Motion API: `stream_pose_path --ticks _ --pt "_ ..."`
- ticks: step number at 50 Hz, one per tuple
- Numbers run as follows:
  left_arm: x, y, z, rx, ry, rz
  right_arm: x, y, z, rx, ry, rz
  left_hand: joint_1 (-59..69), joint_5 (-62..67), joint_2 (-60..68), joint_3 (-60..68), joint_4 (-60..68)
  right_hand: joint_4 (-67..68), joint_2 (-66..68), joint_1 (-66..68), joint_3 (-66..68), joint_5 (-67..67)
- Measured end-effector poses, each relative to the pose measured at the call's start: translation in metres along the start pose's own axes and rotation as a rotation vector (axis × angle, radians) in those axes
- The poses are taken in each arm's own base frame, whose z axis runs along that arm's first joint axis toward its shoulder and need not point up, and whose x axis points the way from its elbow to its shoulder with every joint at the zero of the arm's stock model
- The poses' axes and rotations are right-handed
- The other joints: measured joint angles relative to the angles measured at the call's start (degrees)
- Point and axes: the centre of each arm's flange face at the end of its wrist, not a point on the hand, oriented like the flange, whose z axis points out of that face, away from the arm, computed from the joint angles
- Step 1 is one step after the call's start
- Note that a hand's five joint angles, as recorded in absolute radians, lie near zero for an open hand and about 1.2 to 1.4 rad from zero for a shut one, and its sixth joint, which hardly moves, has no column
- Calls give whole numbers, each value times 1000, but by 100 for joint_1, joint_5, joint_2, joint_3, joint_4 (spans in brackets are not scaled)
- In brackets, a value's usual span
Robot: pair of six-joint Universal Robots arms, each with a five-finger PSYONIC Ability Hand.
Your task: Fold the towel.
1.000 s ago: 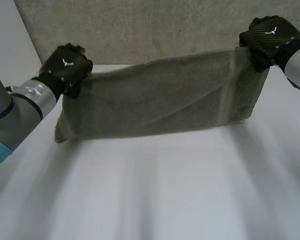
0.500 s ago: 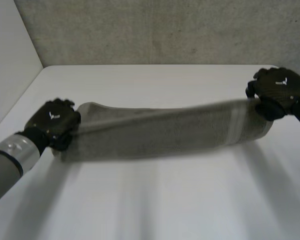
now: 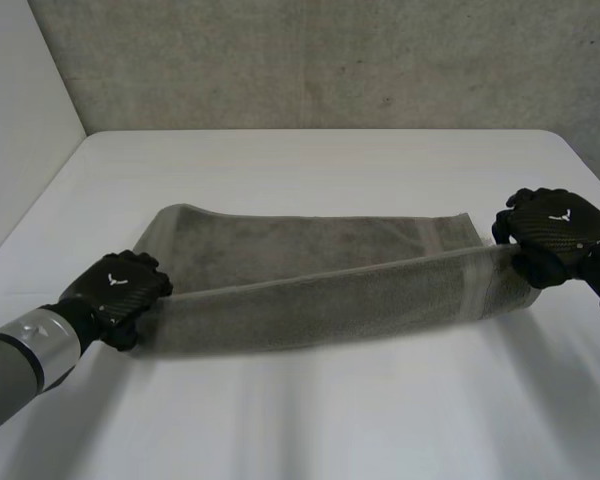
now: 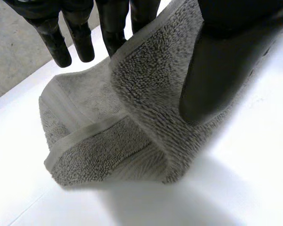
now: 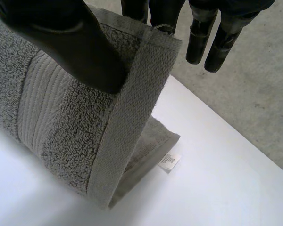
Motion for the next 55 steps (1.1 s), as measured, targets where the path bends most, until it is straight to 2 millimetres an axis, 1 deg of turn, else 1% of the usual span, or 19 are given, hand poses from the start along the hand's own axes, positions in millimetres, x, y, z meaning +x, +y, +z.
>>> stream_pose_path --ticks 2,5,11,17,23,28,31,32,33,34,35,36,40,46,50,55 --pt "1 0 -3 -11 4 10 -1 1 -1 -4 -4 4 -322 -372 -286 0 0 0 0 0 0 9" --pt "2 -1 -8 -23 10 16 -3 1 -3 -8 -7 8 -442 -553 -438 0 0 0 0 0 0 12" --pt "5 -2 -16 -33 15 16 -2 0 -11 -2 1 10 -479 -591 -467 0 0 0 0 0 0 13" --pt "6 -4 -22 -30 11 17 9 -3 -20 24 28 14 -478 -540 -467 0 0 0 0 0 0 13" --pt "4 -7 -24 -20 0 23 21 -1 -25 35 50 28 -478 -521 -467 0 0 0 0 1 0 13" --pt "2 -7 -24 -19 -10 22 20 4 -27 20 35 49 -429 -460 -445 0 0 0 0 1 0 13" --pt "0 -6 -25 -24 -16 16 16 7 -28 8 19 64 198 181 227 0 0 0 0 1 0 13" --pt "-1 -5 -25 -29 -17 13 13 9 -28 0 8 73 1148 1225 1211 0 0 0 0 1 0 13" --pt "-1 -5 -25 -30 -17 11 12 10 -28 -2 3 76 1442 1500 1486 0 0 0 0 1 0 13" --pt "-1 -4 -25 -33 -17 10 10 11 -28 -6 -5 81 2041 2013 1977 0 0 0 0 1 0 13" --pt "-1 -4 -25 -33 -17 10 10 11 -28 -6 -5 81 2041 2013 1977 0 0 0 0 1 0 13" --pt "0 -4 -25 -35 -14 8 8 13 -28 -10 -15 87 2611 2604 2481 0 0 0 0 1 0 14" --pt "1 -4 -26 -37 -9 7 6 14 -27 -14 -26 92 2694 2721 2508 0 0 0 0 1 0 23" --pt "3 -7 -31 -36 -5 8 8 10 -27 -4 -24 86 2692 2721 2509 0 0 0 0 1 0 24" --pt "2 -14 -40 -21 -18 12 11 4 -29 5 -21 80 2692 2721 2509 0 0 0 0 1 0 24" --pt "-2 -28 -53 26 -61 27 11 -8 -36 18 -30 77 2692 2721 2509 0 0 0 0 1 0 24"
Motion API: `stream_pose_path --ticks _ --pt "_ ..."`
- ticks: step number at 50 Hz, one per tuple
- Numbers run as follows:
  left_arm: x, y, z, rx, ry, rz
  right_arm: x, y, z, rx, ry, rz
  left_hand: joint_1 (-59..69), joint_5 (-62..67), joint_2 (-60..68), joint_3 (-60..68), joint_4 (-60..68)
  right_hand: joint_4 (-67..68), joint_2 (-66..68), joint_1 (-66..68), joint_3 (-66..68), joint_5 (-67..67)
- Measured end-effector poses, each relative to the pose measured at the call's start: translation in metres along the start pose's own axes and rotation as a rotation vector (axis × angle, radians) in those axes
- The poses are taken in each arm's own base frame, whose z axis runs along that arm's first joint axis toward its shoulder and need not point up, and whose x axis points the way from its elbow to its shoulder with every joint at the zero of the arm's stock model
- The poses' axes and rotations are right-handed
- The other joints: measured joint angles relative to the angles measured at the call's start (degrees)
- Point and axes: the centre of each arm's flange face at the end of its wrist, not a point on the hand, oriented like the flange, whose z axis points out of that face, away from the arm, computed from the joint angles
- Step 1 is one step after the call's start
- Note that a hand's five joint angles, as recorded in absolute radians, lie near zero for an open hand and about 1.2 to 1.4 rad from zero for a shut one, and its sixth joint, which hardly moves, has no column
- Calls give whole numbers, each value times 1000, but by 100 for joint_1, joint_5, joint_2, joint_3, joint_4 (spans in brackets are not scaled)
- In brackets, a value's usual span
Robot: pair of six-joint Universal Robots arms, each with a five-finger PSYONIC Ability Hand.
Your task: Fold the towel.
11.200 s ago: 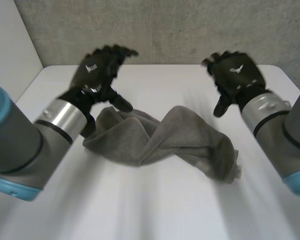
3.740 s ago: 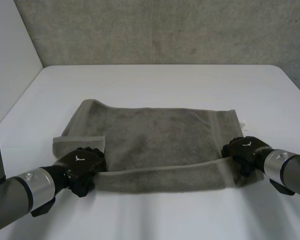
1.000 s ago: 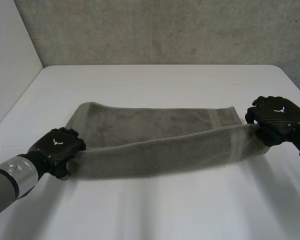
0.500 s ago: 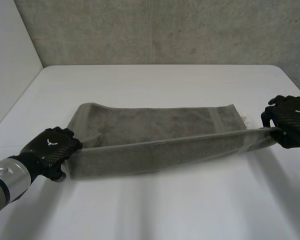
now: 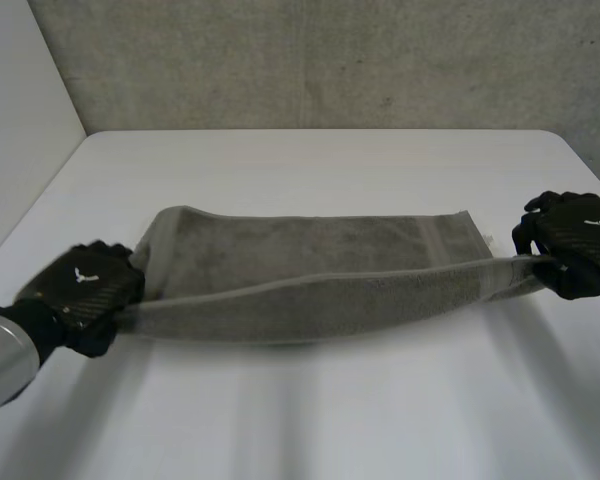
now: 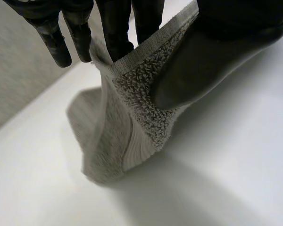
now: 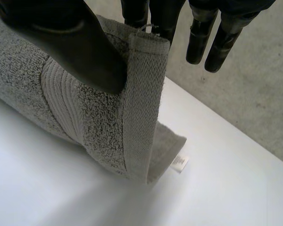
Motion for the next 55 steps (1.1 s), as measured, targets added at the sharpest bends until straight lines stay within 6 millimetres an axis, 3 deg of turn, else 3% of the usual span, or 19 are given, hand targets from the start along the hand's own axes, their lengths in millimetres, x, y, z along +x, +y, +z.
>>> stream_pose_path --ticks 6,12,17,25,29,39,44,50,55 --pt "-9 -21 -16 90 -75 23 -4 -20 -10 51 -23 -25 0 0 0 0 0 0 0 0 0 0" --pt "-15 -30 -16 139 -103 -11 -5 -28 -11 84 -45 -42 0 1 0 0 0 0 0 0 0 0" --pt "-24 -25 11 136 -94 -60 -2 -24 9 74 -80 -41 0 1 0 0 0 0 0 0 0 0" --pt "-30 -6 73 50 -73 -83 1 -16 61 8 -86 -65 0 2 0 0 0 0 0 0 0 0" --pt "-25 -3 85 18 -81 -79 3 -17 72 -6 -66 -73 0 2 0 0 0 0 0 0 0 0" --pt "-26 -38 61 127 -136 -37 5 -41 59 50 -26 -101 0 3 0 0 0 0 0 -3 0 0" --pt "-30 -48 62 172 -154 -22 5 -43 63 57 -22 -113 0 3 0 0 0 0 0 -3 0 1" --pt "-24 -43 75 136 -144 -23 4 -36 75 28 -23 -109 0 3 0 0 0 0 0 -3 0 1" --pt "-16 -37 72 97 -144 -26 -2 -37 69 20 -15 -113 0 3 0 0 0 0 0 -3 0 0"
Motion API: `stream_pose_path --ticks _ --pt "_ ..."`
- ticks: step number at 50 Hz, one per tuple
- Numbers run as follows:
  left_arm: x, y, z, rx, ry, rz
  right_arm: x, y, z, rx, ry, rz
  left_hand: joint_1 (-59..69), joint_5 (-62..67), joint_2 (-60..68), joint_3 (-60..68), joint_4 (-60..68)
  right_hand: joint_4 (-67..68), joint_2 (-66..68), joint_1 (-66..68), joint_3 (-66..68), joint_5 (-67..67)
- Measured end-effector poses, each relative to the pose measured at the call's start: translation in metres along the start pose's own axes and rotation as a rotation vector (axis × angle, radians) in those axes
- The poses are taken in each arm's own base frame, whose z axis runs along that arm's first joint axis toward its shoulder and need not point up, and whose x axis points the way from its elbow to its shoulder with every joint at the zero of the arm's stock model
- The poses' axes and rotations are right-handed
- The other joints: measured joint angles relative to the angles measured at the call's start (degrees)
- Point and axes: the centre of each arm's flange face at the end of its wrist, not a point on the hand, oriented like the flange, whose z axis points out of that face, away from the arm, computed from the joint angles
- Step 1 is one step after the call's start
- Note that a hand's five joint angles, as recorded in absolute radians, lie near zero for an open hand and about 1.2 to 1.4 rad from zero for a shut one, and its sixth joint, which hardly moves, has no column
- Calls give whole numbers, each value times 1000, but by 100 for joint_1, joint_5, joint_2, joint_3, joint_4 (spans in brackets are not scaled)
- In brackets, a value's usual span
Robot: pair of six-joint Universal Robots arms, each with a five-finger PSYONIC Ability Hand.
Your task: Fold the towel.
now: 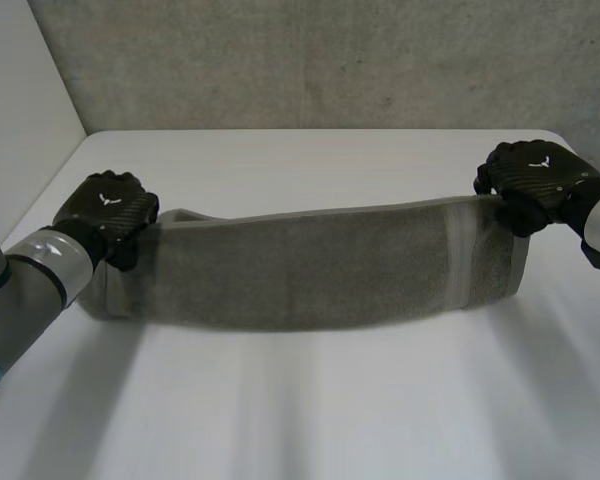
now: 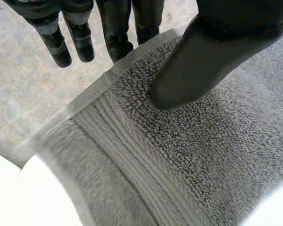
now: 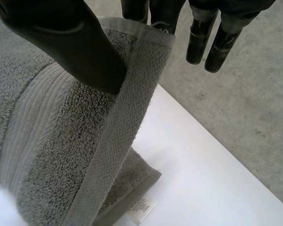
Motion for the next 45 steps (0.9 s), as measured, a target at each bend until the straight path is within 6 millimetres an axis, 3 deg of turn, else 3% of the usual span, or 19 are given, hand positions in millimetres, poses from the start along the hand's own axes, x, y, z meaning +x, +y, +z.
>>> stream_pose_path --ticks 5,12,16,20,28,32,37,41,45 --pt "-5 -12 -19 35 -34 4 -5 -11 -17 27 7 -11 0 0 0 0 0 0 0 0 0 0" --pt "-19 -50 -56 191 -113 29 -10 -44 -46 132 24 -63 0 0 0 0 0 0 0 0 0 0" --pt "-27 -70 -64 285 -157 44 -6 -60 -51 189 42 -89 0 0 0 0 0 0 0 0 0 0" --pt "-35 -83 -48 363 -189 50 3 -71 -38 236 55 -97 0 0 0 0 0 0 0 0 0 0" --pt "-46 -94 27 460 -210 54 27 -100 21 368 153 -157 6 0 0 0 0 0 0 0 0 0" --pt "-54 -111 53 563 -238 71 44 -126 36 449 265 -185 6 0 4 0 0 0 0 0 0 0" --pt "-63 -143 56 733 -289 93 61 -163 28 576 397 -199 7 0 10 0 0 0 0 0 0 0" --pt "-72 -178 31 908 -346 111 68 -194 3 696 470 -182 7 0 10 0 0 0 0 0 0 0" --pt "-72 -184 10 962 -350 122 58 -190 -12 703 419 -159 7 1 10 0 0 0 0 0 0 6"
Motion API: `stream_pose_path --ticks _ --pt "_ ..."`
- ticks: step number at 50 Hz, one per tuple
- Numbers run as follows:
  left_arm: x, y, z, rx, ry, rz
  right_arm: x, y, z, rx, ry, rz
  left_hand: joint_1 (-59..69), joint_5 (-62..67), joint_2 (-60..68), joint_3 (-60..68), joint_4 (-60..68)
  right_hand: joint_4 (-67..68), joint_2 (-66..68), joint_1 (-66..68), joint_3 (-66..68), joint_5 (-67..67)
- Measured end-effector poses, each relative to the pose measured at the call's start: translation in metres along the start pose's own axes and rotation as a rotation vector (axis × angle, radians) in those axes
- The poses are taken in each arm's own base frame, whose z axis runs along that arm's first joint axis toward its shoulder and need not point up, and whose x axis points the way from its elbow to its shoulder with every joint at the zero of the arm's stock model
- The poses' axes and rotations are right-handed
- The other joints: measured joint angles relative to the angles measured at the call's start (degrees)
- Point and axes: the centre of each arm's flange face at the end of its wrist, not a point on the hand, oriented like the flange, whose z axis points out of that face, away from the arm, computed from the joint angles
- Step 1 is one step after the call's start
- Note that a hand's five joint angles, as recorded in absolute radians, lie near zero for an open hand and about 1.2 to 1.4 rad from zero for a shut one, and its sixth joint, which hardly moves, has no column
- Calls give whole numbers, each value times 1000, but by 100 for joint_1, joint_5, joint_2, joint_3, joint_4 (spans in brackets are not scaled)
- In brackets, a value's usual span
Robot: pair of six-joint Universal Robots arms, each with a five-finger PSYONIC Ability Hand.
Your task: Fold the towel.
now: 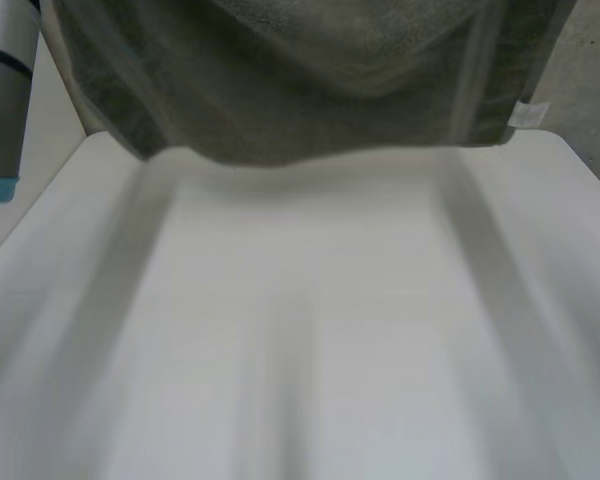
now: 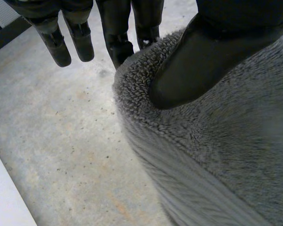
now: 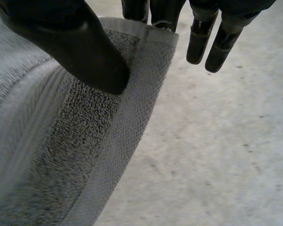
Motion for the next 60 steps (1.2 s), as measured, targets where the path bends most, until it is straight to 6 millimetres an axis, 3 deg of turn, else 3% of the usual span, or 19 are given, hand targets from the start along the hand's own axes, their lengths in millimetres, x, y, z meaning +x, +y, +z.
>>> stream_pose_path --ticks 5,9,14,21,27,38,44,49,56,60 --pt "14 15 -35 -95 86 -20 -21 18 -33 -88 -117 50 0 34 0 0 0 0 0 0 0 1" --pt "39 43 -92 -276 226 -67 -43 59 -82 -245 -237 81 0 35 0 0 0 0 0 0 0 1" --pt "60 64 -155 -465 357 -135 -53 95 -130 -382 -315 69 0 35 0 0 0 0 0 0 0 1" --pt "71 68 -199 -614 430 -193 -60 115 -172 -468 -398 95 0 35 0 0 0 0 0 0 0 1" --pt "66 56 -204 -664 437 -206 -57 105 -186 -465 -418 113 0 35 0 0 0 0 0 0 0 1" --pt "50 4 -212 -736 462 -242 -33 70 -200 -464 -465 190 0 35 0 0 0 0 0 0 0 1" --pt "48 -4 -216 -779 479 -255 -22 69 -200 -470 -485 235 0 35 0 0 0 0 0 0 0 1" --pt "51 13 -209 -808 485 -260 -18 87 -192 -503 -487 262 0 35 0 0 0 0 0 0 0 1" --pt "63 65 -188 -869 497 -274 -44 137 -170 -628 -517 243 0 35 0 0 0 0 0 0 0 1" --pt "73 106 -175 -905 506 -284 -62 172 -161 -740 -538 174 0 35 0 0 0 0 0 0 0 1"
